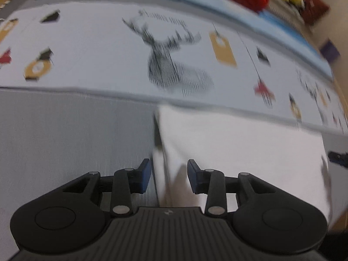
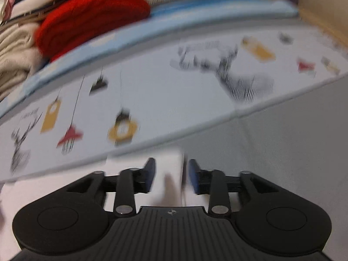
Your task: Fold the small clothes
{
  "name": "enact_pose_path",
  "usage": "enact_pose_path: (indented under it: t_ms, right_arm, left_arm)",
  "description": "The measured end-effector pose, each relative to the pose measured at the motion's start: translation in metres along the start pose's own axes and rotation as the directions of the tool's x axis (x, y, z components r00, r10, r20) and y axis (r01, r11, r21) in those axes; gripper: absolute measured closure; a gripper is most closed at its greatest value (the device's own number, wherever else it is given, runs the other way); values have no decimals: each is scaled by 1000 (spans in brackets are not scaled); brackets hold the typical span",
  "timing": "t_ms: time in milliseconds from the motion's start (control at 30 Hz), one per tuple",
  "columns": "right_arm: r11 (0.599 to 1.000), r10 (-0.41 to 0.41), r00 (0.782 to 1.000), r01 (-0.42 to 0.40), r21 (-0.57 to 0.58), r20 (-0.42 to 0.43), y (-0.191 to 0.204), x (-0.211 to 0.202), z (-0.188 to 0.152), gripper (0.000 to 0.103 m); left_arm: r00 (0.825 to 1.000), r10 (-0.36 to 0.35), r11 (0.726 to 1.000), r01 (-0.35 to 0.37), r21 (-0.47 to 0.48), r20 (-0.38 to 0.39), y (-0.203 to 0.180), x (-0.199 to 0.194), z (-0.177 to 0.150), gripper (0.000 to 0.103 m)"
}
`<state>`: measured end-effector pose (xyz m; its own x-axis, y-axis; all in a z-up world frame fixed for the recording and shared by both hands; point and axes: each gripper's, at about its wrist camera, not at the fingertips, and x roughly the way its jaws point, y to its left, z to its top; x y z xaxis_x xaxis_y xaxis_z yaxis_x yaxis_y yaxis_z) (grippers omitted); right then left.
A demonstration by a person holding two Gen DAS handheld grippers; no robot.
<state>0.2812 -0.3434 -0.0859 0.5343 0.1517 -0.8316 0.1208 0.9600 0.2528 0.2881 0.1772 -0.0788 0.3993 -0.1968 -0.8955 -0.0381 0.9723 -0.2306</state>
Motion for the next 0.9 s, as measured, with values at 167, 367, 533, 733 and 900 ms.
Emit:
enact_pose_path:
  t_ms: [167,367,533,733,900]
  right_arm:
    - [984,22,980,-56,-168,-197,1,-8,-45,62]
    - [969,18,968,-79,-235,-250,-7,-38,-88,62]
    - [970,24,963,-87,-225,-269,-22,-55,-102,63]
    - [970,102,970,-147,-196,-222,-29,-71,-106,100]
    - [976,30,957,-89,-196,-287,-38,-59,-110,99]
  left_arm:
    - [994,-38,994,49,98,-107,-5,-6,-43,62]
    - [986,-69,974,100,206,-154,-6,-22,-83,63]
    - [979,-60,944,119,308,-194,-13,-27,-109,77]
    - [979,-132,946,171,274,-157,4,-44,-114,100]
    - [969,-58,932,138,336,-239,1,-27,-126,98]
